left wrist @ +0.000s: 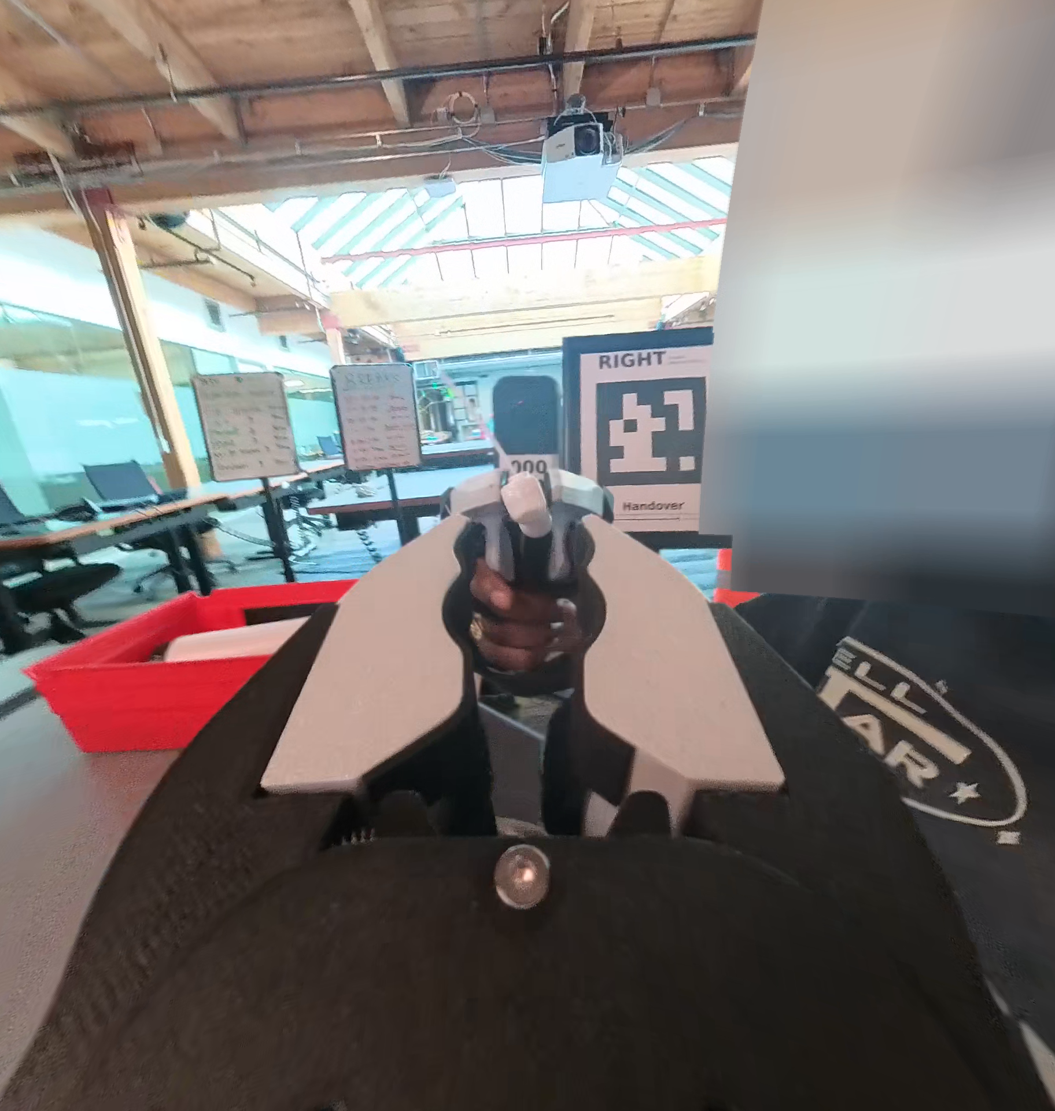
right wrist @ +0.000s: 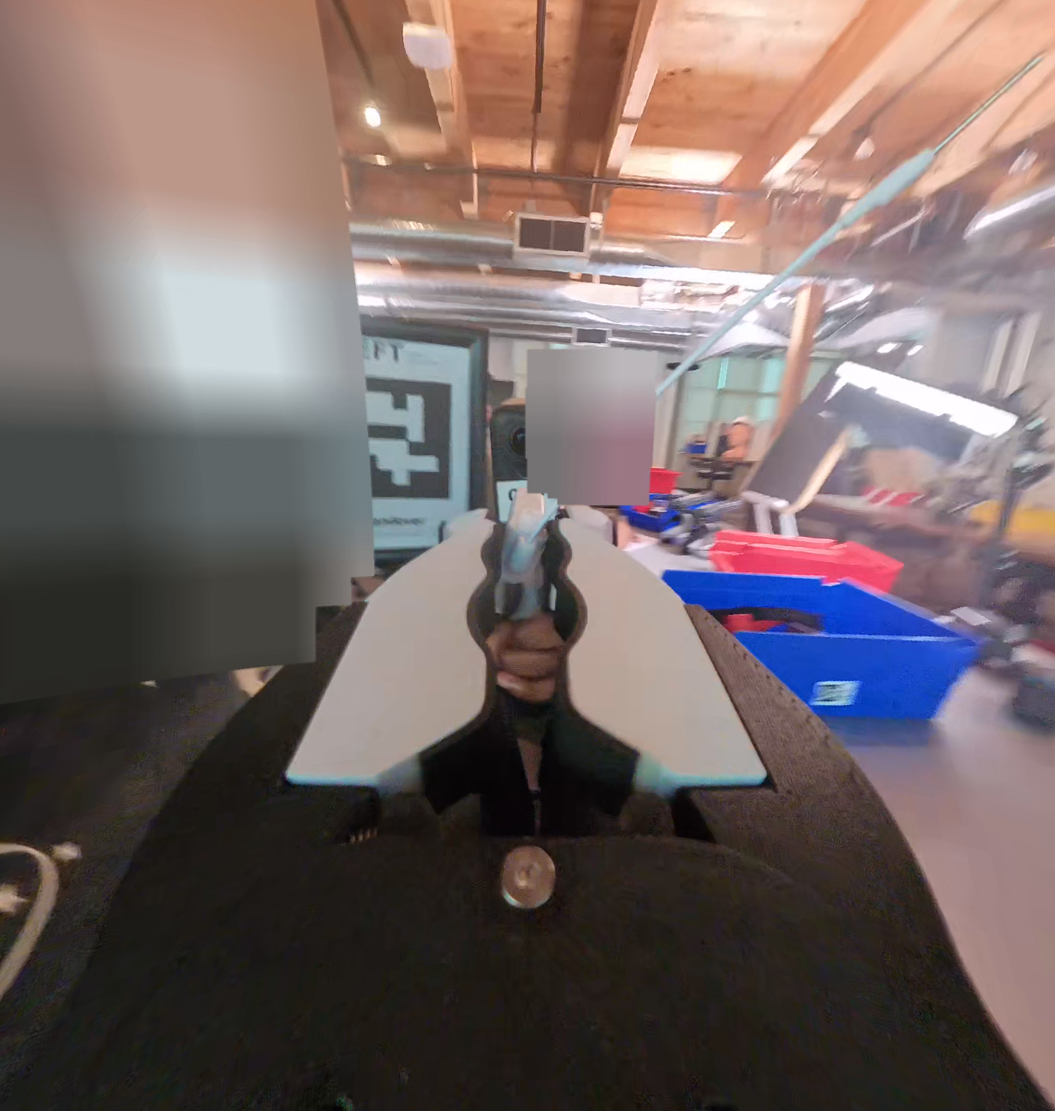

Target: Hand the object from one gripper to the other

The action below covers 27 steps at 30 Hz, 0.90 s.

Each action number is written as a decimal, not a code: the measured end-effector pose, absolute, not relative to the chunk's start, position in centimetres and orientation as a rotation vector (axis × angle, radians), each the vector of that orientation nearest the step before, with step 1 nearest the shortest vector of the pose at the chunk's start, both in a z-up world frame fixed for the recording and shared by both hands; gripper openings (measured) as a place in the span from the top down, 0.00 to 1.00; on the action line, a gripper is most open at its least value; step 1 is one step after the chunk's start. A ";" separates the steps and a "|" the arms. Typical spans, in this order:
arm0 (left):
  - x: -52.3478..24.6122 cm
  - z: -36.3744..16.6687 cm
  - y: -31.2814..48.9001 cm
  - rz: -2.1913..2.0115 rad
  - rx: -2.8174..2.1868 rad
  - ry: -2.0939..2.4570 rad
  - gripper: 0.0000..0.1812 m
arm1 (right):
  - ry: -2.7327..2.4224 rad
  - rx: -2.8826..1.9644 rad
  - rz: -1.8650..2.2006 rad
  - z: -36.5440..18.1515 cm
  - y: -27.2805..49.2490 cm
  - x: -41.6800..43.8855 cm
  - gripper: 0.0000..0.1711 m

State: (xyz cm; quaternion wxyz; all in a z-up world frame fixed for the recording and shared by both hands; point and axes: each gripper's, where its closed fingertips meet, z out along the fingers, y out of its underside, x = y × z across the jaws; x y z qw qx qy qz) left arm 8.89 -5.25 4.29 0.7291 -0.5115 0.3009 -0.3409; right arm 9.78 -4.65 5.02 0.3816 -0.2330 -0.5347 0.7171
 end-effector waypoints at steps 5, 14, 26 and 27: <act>9.1 4.1 -5.3 -0.804 -1.144 0.662 0.86 | -1.448 -0.452 1.477 4.2 -5.1 9.9 0.91; 9.6 4.1 -6.2 -0.686 -1.050 0.777 0.94 | -1.480 -0.452 1.439 3.8 -5.8 9.8 0.91; 9.7 3.3 -5.7 -0.842 -1.197 0.721 0.86 | -1.439 -0.107 0.846 3.2 -5.5 10.0 0.92; 9.7 3.1 -5.6 -0.862 -1.224 0.713 0.86 | -1.432 -0.079 0.765 3.1 -5.3 9.9 0.92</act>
